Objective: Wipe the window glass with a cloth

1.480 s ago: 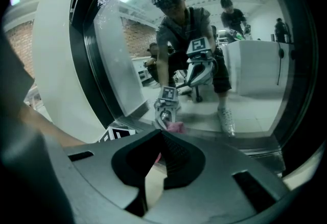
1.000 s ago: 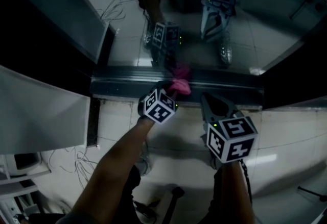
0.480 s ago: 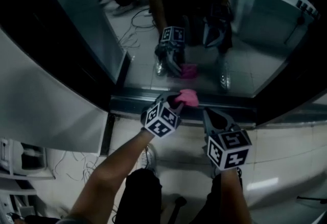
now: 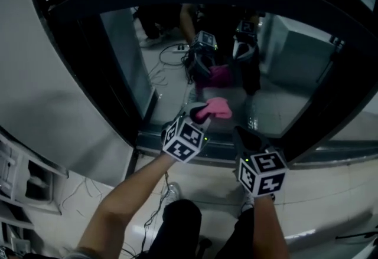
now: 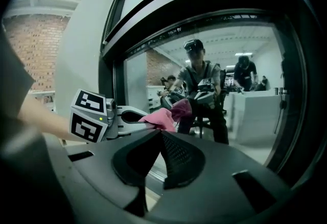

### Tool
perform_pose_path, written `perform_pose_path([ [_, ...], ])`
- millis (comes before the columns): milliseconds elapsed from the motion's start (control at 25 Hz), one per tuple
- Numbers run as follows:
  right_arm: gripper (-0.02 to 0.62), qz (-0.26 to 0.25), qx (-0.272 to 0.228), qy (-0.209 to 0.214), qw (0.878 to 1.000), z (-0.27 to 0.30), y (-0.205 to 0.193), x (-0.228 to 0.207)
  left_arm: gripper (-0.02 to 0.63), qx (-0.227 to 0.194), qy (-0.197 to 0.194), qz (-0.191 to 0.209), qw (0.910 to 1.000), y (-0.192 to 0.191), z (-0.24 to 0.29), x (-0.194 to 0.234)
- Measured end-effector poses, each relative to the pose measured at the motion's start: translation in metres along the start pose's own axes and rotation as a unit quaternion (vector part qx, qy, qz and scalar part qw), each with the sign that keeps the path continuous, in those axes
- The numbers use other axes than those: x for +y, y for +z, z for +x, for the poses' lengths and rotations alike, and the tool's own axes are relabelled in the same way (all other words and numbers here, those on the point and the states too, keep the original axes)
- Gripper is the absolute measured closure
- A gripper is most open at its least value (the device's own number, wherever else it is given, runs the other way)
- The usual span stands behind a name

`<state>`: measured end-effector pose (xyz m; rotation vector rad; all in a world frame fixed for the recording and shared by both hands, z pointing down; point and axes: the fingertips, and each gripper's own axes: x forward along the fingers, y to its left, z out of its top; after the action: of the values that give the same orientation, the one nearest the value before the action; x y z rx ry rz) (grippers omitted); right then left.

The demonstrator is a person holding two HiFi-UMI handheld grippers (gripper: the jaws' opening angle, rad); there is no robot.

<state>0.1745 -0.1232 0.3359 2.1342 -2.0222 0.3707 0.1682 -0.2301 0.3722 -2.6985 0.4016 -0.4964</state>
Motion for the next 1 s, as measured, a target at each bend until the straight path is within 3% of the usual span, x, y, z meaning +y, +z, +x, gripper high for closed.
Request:
perform_pose_path([
  [480, 0.597, -0.055, -0.050, -0.012, 0.997, -0.034, 0.092, 0.033, 0.549, -0.077, 0.070, 0.040, 0.9937, 0.140, -0.074, 0.096],
  [1000, 0.597, -0.077, -0.063, -0.022, 0.995, -0.035, 0.128, 0.045, 0.549, -0.126, 0.117, 0.060, 0.9832, 0.216, -0.101, 0.166],
])
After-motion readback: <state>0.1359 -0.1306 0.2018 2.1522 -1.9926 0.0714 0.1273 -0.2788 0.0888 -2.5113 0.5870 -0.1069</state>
